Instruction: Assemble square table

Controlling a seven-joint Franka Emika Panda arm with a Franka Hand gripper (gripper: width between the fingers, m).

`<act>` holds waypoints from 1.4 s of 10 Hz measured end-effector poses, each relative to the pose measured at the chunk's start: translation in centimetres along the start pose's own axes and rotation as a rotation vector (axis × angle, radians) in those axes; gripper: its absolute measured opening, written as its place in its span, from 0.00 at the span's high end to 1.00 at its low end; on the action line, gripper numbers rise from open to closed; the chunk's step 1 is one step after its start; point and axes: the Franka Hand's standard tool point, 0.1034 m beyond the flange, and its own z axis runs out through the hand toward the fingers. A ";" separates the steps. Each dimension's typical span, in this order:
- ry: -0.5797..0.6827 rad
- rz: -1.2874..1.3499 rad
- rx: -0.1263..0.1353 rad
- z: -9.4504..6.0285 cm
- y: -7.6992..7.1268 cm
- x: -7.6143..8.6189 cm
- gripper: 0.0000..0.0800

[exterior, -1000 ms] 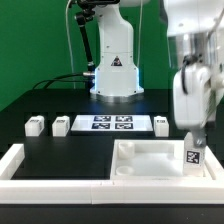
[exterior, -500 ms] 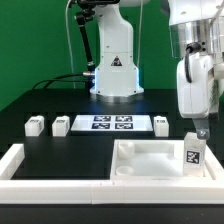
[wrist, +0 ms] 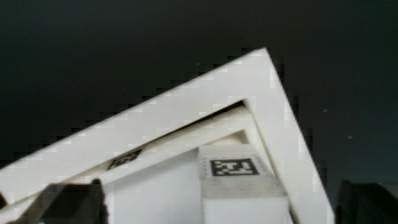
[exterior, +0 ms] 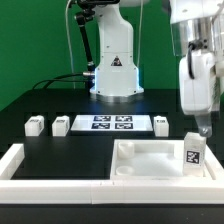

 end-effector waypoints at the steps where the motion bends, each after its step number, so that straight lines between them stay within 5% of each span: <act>1: 0.000 -0.011 -0.010 -0.1 1.5 -0.2 0.19; 3: -0.001 -0.022 -0.025 -0.5 3.1 -0.4 0.19; 8: 0.002 -0.062 -0.022 -0.2 3.2 -0.3 0.19; 11: 0.026 -0.368 -0.005 1.4 6.7 1.7 0.19; 12: 0.037 -0.450 -0.027 2.1 9.0 2.4 0.19; 13: 0.044 -0.502 -0.085 2.4 10.8 2.2 0.19; 14: 0.039 -0.606 -0.078 2.2 10.1 2.2 0.19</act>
Offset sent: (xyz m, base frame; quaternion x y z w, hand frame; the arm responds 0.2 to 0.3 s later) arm 0.0000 0.0000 0.0000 0.0000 0.0000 0.0000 1.0000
